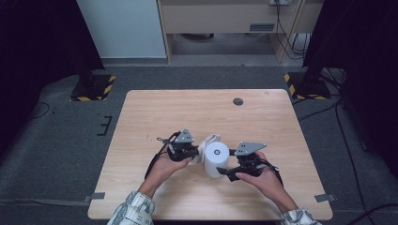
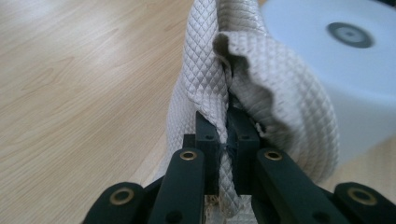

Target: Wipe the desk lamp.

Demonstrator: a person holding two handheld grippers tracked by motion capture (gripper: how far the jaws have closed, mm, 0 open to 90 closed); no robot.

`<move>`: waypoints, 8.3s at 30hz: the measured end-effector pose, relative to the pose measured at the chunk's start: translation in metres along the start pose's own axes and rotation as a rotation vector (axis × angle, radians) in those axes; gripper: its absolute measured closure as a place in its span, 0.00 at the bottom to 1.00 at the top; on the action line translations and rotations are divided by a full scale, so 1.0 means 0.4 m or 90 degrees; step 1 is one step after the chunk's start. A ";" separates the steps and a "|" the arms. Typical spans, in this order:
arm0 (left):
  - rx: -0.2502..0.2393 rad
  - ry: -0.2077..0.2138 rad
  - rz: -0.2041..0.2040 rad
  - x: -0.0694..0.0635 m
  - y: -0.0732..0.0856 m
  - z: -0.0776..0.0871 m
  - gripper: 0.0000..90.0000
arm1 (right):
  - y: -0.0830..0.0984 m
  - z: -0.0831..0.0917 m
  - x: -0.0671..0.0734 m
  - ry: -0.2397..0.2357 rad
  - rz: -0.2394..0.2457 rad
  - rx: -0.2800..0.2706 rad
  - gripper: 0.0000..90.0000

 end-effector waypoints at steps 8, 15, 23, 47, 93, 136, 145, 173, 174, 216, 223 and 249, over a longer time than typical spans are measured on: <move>-0.009 -0.013 -0.007 -0.051 0.037 0.054 0.94 | 0.003 0.010 0.004 0.008 -0.003 -0.005 0.22; -0.026 0.007 -0.008 -0.083 0.050 0.088 0.94 | 0.002 0.021 0.000 0.001 -0.006 -0.019 0.25; -0.007 0.038 -0.032 -0.113 0.051 0.057 0.94 | 0.004 0.022 -0.003 -0.002 -0.004 -0.019 0.26; 0.036 0.082 -0.054 -0.155 0.055 0.004 0.94 | 0.004 0.017 -0.007 0.000 -0.007 -0.020 0.26; 0.091 0.088 -0.068 -0.187 0.075 -0.079 0.93 | -0.012 0.032 -0.006 -0.006 -0.018 -0.043 0.22; 0.020 0.095 -0.046 -0.164 0.051 -0.006 0.93 | -0.009 0.032 -0.011 0.007 -0.019 -0.037 0.22; -0.002 0.081 -0.042 -0.156 0.043 0.021 0.93 | -0.009 0.034 -0.011 0.006 -0.019 -0.040 0.22; -0.011 0.051 -0.011 -0.103 0.056 0.045 0.93 | -0.010 0.026 -0.006 0.005 -0.014 -0.038 0.23; -0.015 0.047 -0.009 -0.100 0.054 0.049 0.93 | -0.010 0.025 -0.006 0.005 -0.015 -0.038 0.23; -0.026 -0.012 0.021 -0.039 0.032 0.035 0.92 | -0.053 -0.012 -0.037 0.023 -0.019 -0.042 0.10; -0.026 -0.008 0.018 -0.045 0.030 0.035 0.92 | -0.074 -0.043 -0.040 0.028 -0.010 -0.031 0.10; 0.054 0.074 -0.061 -0.176 0.040 -0.041 0.92 | -0.058 -0.025 -0.025 0.013 0.004 -0.027 0.10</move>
Point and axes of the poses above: each handheld gripper's, and its own axes: z roughly backward along the jaws, y roughly out of its underside, x roughly to its left, the point moved 1 cm from there along -z, roughly forward along the jaws, and after that the axes turned 7 degrees about x, right-handed, at the moved point
